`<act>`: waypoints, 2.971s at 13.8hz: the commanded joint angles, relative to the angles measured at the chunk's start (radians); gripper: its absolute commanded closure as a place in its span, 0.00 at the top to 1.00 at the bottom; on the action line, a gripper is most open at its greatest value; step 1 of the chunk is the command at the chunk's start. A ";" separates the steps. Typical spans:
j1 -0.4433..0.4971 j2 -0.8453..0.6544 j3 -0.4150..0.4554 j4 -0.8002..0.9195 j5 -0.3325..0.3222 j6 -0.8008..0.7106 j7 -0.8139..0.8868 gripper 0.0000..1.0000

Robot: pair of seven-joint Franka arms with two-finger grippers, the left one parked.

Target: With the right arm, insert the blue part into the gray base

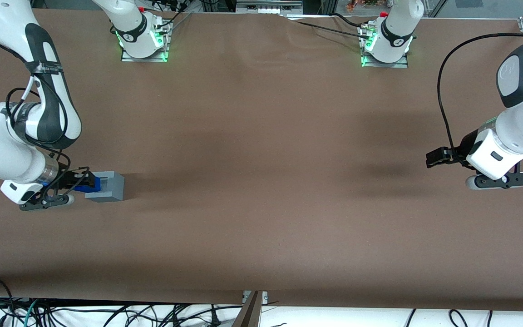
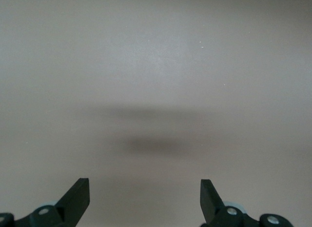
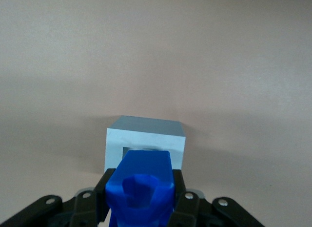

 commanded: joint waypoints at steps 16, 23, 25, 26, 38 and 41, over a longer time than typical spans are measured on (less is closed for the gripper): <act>-0.008 0.033 0.004 -0.014 0.035 -0.005 0.027 0.41; -0.008 0.049 0.004 -0.006 0.046 -0.002 0.046 0.95; -0.008 0.047 0.004 0.000 0.046 -0.005 0.044 0.95; -0.005 0.047 0.004 0.002 0.046 -0.007 0.044 0.95; -0.025 0.078 0.004 0.052 0.037 -0.004 0.026 0.98; -0.025 0.107 0.004 0.083 0.037 -0.005 0.024 0.73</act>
